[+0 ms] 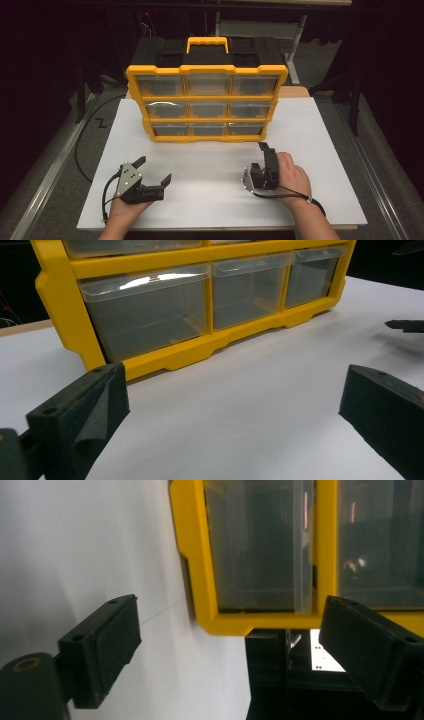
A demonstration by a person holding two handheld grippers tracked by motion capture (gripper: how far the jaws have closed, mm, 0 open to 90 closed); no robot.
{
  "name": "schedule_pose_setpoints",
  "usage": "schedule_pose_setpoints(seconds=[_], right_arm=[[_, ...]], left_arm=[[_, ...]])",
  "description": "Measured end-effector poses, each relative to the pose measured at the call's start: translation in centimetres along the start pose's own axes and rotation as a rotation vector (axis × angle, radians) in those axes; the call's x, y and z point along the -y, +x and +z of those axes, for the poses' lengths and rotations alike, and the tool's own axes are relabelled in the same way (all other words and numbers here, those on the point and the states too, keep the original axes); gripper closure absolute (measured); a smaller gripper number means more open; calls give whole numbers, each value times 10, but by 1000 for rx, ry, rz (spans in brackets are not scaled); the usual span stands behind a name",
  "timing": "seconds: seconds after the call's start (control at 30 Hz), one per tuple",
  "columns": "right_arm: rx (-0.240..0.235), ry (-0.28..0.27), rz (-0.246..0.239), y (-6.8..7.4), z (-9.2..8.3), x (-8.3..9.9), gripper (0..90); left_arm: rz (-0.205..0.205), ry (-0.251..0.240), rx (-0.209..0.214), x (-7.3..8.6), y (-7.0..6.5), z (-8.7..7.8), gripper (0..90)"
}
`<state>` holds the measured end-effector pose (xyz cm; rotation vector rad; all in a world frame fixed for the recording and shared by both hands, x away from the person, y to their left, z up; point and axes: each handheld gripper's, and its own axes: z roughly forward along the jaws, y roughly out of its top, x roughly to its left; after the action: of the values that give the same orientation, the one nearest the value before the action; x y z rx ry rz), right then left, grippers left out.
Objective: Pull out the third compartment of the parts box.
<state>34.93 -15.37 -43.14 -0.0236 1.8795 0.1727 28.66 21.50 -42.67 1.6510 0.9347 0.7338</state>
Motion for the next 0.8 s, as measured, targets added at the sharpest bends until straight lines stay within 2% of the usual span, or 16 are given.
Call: schedule_pose_setpoints(seconds=[0.03, 0.07, 0.17, 0.3, 0.43, 0.47, 0.57, 0.6, 0.67, 0.7, 0.8], right_arm=[[0, 0, 0, 0, 0, 0, 128], [24, -12, -12, -1, 0, -4, 154], [50, -13, -21, -7, 1, -9, 177], [96, -12, -16, -16, 0, -14, 224], [116, -14, 1, -21, 0, -17, 258], [134, -18, -23, -27, 0, -20, 274], [142, -19, -17, -30, 0, -22, 288], [160, -26, -27, -35, -1, -24, 306], [163, -24, -12, -37, -1, -25, 314], [180, -27, -28, -43, -2, -26, 333], [201, -34, -29, -51, -3, -27, 357]], left_arm=[[0, 0, 0, 0, 0, 0, 5], [-2, 11, 20, 0, 0, 0, 5], [8, 18, 23, 0, -1, 2, 5], [19, 11, 26, -1, -2, 2, 5], [25, 8, 27, -1, -3, 1, 5], [24, 0, 26, -1, -3, 1, 5], [27, -3, 22, -1, -3, 0, 5], [26, -3, 23, -1, -3, 1, 5], [26, -4, 23, -1, -3, 1, 5], [26, -4, 24, -1, -3, 1, 5], [27, -3, 25, -1, -3, 1, 5]])
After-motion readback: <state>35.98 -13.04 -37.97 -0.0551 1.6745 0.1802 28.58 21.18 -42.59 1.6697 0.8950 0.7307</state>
